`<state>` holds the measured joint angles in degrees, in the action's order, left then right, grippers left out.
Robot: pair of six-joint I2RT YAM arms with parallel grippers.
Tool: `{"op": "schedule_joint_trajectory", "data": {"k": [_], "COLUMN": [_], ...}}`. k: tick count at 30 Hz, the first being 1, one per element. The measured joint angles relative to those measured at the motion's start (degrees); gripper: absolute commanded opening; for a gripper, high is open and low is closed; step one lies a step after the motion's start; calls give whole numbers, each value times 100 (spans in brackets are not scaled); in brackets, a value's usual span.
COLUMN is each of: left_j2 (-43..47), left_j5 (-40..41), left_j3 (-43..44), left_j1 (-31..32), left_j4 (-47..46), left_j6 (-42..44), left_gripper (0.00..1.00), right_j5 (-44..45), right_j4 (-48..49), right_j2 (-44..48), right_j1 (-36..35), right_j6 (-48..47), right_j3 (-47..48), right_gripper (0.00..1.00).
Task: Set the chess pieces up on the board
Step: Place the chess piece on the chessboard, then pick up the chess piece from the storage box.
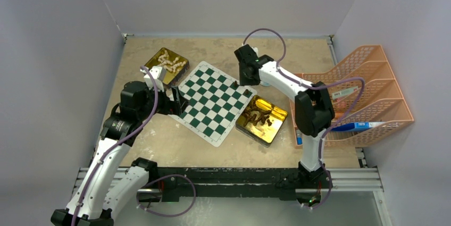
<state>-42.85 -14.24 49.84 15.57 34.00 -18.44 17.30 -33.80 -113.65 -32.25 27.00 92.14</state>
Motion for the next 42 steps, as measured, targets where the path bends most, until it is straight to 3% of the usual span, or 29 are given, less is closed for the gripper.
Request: {"op": "schedule_joint_trajectory", "data": {"k": [10,23,42], "left_j2": [-26,-37,-68], "left_j5": [22,42,39], "left_j3": [0,0,0], "left_j1": [0,0,0], "left_j4": [0,0,2], "left_j6": [0,-2,-2], "left_gripper": [92,92,92], "right_j5": [52,111,-402], "right_j4": [17,-44,501], "right_j2": [1213,2557,2664], "right_j1": [0,0,0], "right_j6": [120,706,820], "right_j3": [-883,-2940,-3742], "right_gripper": [32,27,27]}}
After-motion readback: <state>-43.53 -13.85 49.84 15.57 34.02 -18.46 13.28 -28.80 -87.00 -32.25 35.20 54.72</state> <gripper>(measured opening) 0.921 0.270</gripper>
